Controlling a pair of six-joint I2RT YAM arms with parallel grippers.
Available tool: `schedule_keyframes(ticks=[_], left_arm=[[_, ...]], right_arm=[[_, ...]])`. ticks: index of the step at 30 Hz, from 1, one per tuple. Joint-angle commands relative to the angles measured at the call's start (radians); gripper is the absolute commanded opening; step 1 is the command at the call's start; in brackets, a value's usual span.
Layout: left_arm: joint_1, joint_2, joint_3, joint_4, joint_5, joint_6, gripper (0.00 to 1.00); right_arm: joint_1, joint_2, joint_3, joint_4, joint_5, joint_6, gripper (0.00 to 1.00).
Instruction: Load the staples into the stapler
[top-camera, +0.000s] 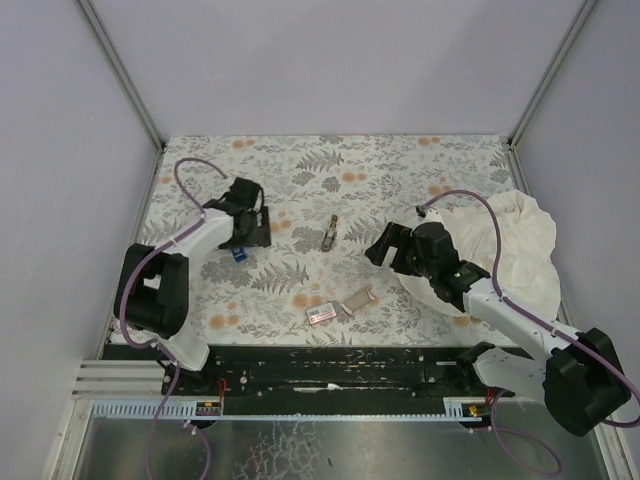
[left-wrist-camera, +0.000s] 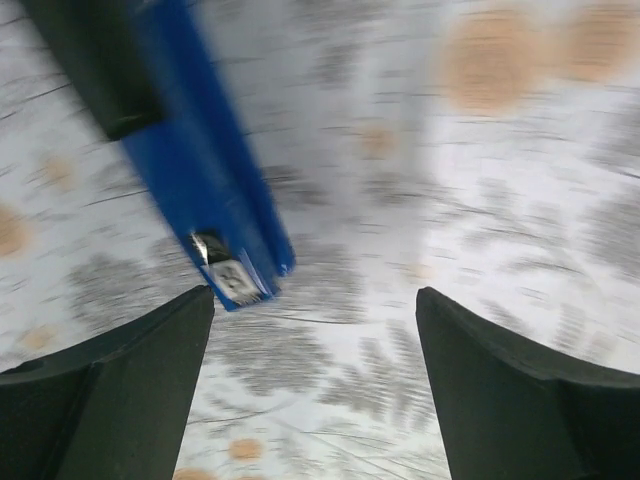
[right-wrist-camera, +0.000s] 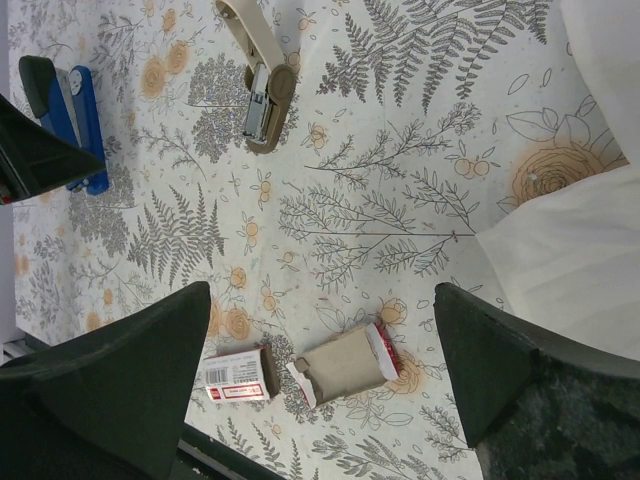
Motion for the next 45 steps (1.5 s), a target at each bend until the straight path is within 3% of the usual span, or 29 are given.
schedule_keyframes(ticks=[1,6,12,17,29,38,45], left_arm=[[-0.191,0.015,0.116,0.09,0.105,-0.022,0.81],[-0.321,0.162,0.24,0.157,0.148,-0.002,0.81],[-0.352,0.307,0.317,0.223,0.176,0.036,0.79],[-0.369,0.362,0.339,0.236,0.202,0.084,0.7],[-0.43,0.373,0.259,0.247,0.236,0.306,0.25],[-0.567,0.265,0.126,0.261,0.294,0.532,0.17],[-0.607,0.193,0.046,0.279,0.324,0.532,0.18]], right_arm=[[-0.02,-0.043,0.024,-0.035,0.037,-0.047,1.0],[-0.04,-0.082,0.043,-0.087,0.041,-0.08,0.99],[-0.054,-0.118,0.044,-0.119,0.051,-0.104,0.99],[-0.064,-0.105,0.042,-0.124,0.049,-0.11,0.99],[-0.069,-0.061,0.034,-0.103,0.01,-0.114,1.0],[-0.069,-0.037,0.022,-0.118,-0.017,-0.138,0.99],[-0.079,0.06,0.003,-0.008,-0.075,-0.124,0.96]])
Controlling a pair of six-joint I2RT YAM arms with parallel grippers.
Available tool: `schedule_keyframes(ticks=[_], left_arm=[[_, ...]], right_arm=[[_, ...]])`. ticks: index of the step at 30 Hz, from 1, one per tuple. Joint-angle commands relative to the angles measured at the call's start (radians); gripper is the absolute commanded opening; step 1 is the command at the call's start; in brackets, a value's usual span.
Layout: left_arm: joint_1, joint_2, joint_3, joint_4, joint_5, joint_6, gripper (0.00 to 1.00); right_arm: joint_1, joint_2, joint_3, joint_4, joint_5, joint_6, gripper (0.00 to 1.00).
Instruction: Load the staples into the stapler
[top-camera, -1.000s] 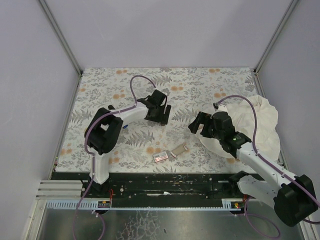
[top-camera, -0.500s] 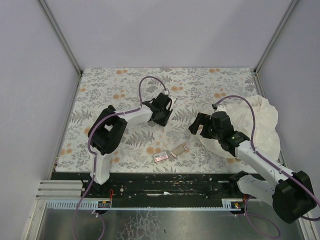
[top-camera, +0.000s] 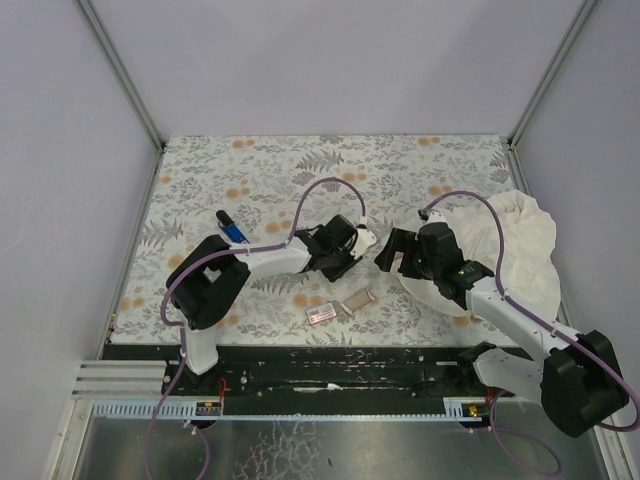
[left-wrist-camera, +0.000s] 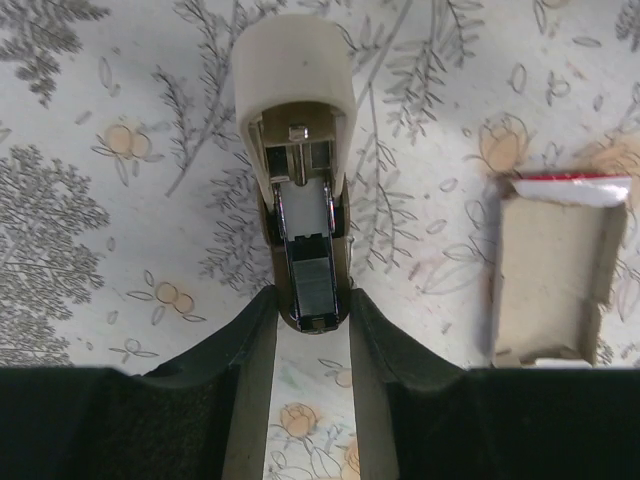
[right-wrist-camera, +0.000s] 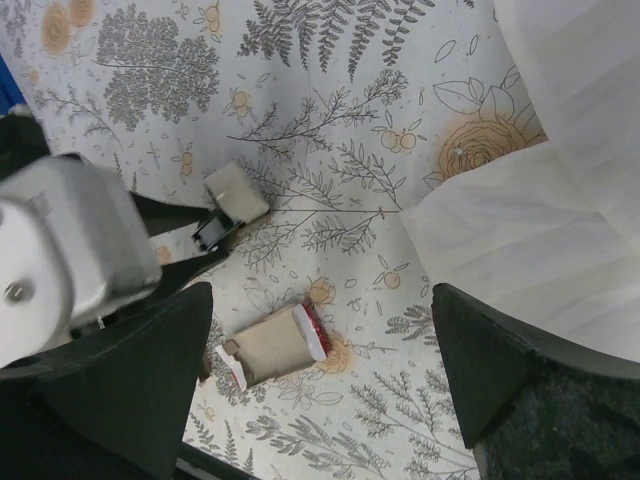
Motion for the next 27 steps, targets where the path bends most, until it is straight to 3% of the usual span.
schedule_keyframes(ticks=[1,5,9,15,27], left_arm=[[-0.008,-0.041,-0.05,-0.009,0.073,0.033,0.18],[-0.008,-0.06,-0.061,-0.002,0.106,0.022,0.17],[-0.008,-0.06,-0.072,0.008,0.128,0.018,0.16],[-0.008,-0.049,-0.073,0.021,0.154,0.021,0.15],[-0.009,-0.038,-0.068,0.033,0.163,0.016,0.14]], right_arm=[[-0.028,0.071,0.004,0.115,-0.068,0.004,0.93],[-0.079,0.15,0.004,0.206,-0.153,0.046,0.78],[-0.156,0.23,-0.033,0.366,-0.319,0.126,0.67],[-0.172,0.383,-0.002,0.547,-0.58,0.155,0.55],[-0.156,0.54,0.054,0.685,-0.775,0.162,0.3]])
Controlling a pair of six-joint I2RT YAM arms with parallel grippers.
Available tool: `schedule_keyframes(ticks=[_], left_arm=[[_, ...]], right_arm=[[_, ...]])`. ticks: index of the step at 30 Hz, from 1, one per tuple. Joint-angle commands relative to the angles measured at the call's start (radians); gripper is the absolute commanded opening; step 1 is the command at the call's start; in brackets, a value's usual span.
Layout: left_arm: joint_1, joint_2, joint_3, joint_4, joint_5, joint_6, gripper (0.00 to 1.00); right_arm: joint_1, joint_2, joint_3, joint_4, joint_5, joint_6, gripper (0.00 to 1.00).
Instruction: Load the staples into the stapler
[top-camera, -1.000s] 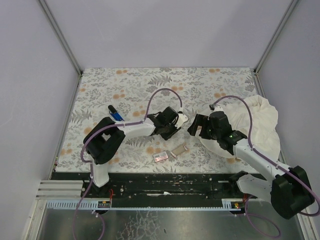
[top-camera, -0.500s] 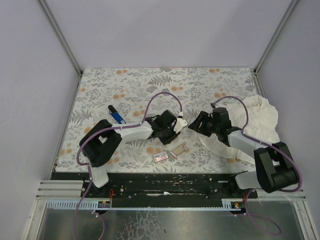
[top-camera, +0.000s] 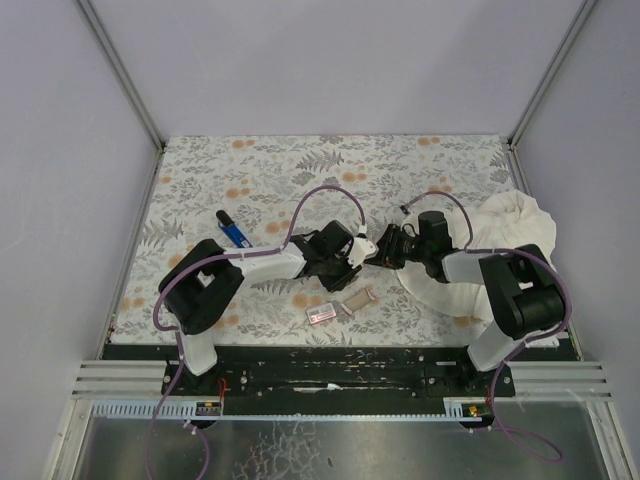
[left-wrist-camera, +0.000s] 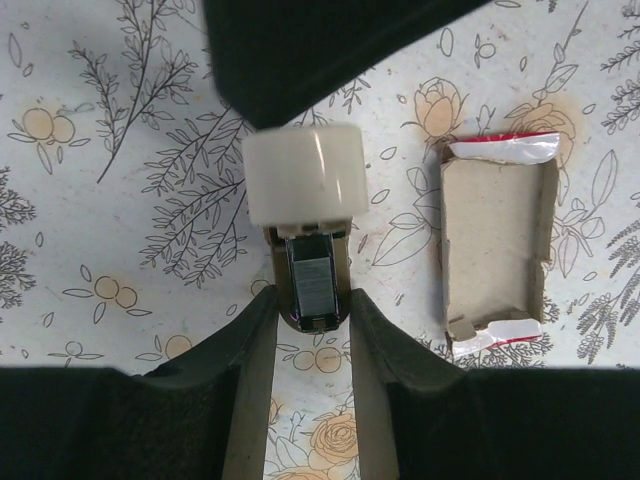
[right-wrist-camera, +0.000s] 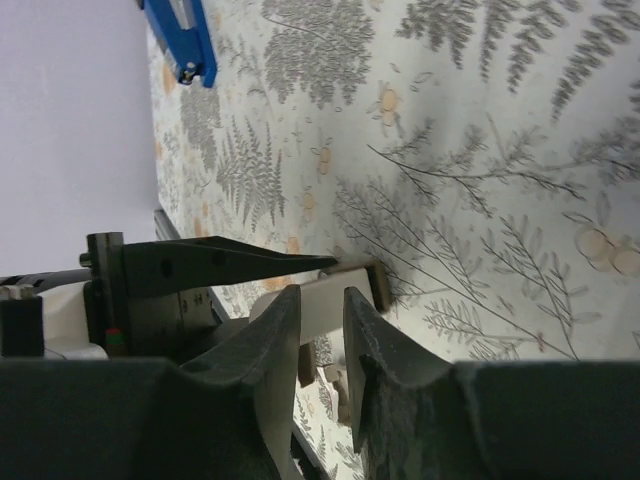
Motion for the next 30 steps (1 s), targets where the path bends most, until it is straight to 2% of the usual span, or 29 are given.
schedule_keyframes(ticks=[1,10,12,16,19,23,25,30], left_arm=[[-0.002,0.006,-0.01,0.029,0.038,0.006,0.14],[-0.002,0.0,-0.015,0.054,0.021,-0.015,0.14],[-0.002,-0.012,-0.022,0.064,0.009,-0.022,0.19],[-0.002,-0.041,-0.021,0.06,-0.006,-0.039,0.34],[-0.002,-0.082,-0.016,0.042,-0.02,-0.056,0.5],[-0.001,-0.156,-0.03,0.023,-0.023,-0.079,0.63],[0.006,-0.18,-0.039,0.022,-0.023,-0.093,0.67],[0.048,-0.176,-0.035,0.024,0.022,-0.15,0.69]], right_arm=[[0.024,0.038,0.069,0.09,-0.133,0.001,0.29],[0.126,0.112,0.034,0.111,-0.08,0.012,0.26],[0.126,0.118,0.018,0.118,-0.057,0.023,0.26],[0.126,0.109,0.003,0.13,-0.041,0.041,0.26],[0.125,0.061,0.005,0.105,-0.026,0.042,0.28],[0.112,-0.061,0.02,-0.021,0.029,-0.016,0.38],[0.09,-0.124,0.018,-0.085,0.061,-0.036,0.48],[0.047,-0.272,0.012,-0.258,0.168,-0.092,0.63]])
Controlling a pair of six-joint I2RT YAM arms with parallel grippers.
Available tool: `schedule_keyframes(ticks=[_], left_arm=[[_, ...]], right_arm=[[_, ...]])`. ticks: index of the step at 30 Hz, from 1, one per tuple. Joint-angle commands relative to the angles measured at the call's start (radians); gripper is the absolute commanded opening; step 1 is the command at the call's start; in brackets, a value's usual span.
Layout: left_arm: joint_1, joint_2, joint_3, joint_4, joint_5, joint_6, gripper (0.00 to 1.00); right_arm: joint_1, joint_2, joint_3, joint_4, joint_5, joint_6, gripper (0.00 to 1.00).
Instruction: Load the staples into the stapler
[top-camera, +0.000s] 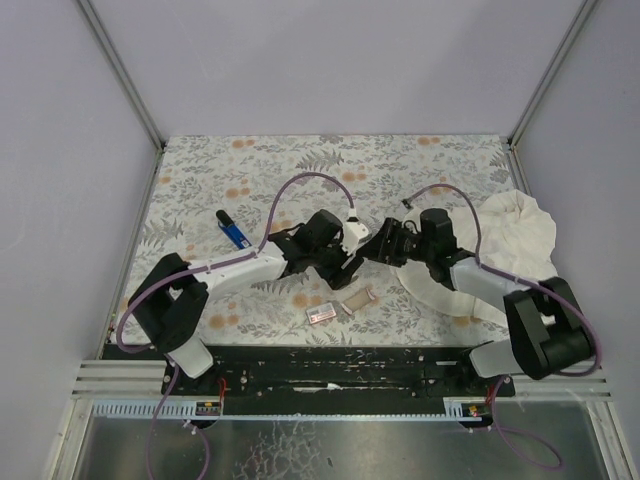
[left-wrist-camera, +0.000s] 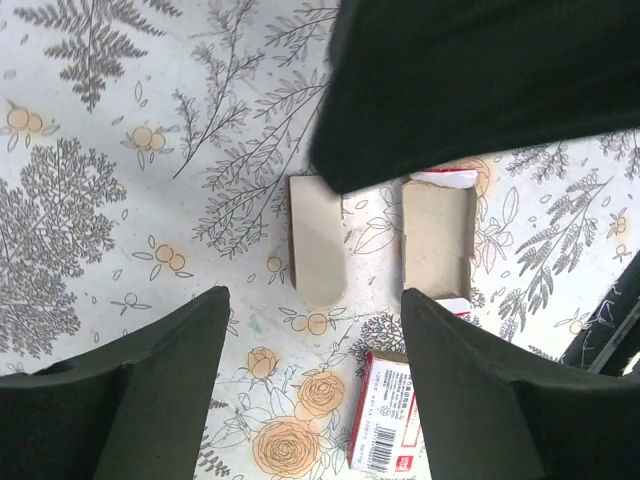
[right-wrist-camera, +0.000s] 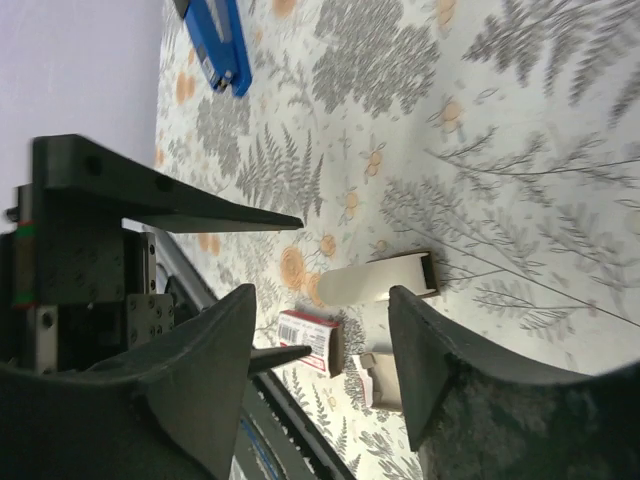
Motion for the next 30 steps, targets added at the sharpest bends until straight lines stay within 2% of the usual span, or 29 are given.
schedule_keyframes(ticks=[1,7,11,16,25,30], left_arm=[[0.045,0.021,0.001,0.018,0.035,-0.079,0.69],[0.103,0.04,-0.004,0.062,0.041,-0.322,0.63],[0.127,0.007,-0.072,0.185,0.128,-0.46,0.68],[0.122,0.031,-0.062,0.18,0.132,-0.404,0.71],[0.074,0.129,0.014,0.072,0.082,-0.307,0.7],[0.036,0.158,0.037,0.02,0.007,-0.255,0.67]], right_arm=[[-0.03,-0.124,0.002,-0.182,0.12,-0.085,0.65],[-0.031,-0.16,-0.002,-0.238,0.123,-0.124,0.73],[-0.024,-0.114,-0.01,-0.205,0.07,-0.115,0.77],[-0.022,-0.092,-0.012,-0.194,0.058,-0.117,0.78],[-0.021,-0.09,-0.035,-0.165,0.059,-0.096,0.79],[-0.022,-0.083,-0.047,-0.144,0.053,-0.076,0.8]])
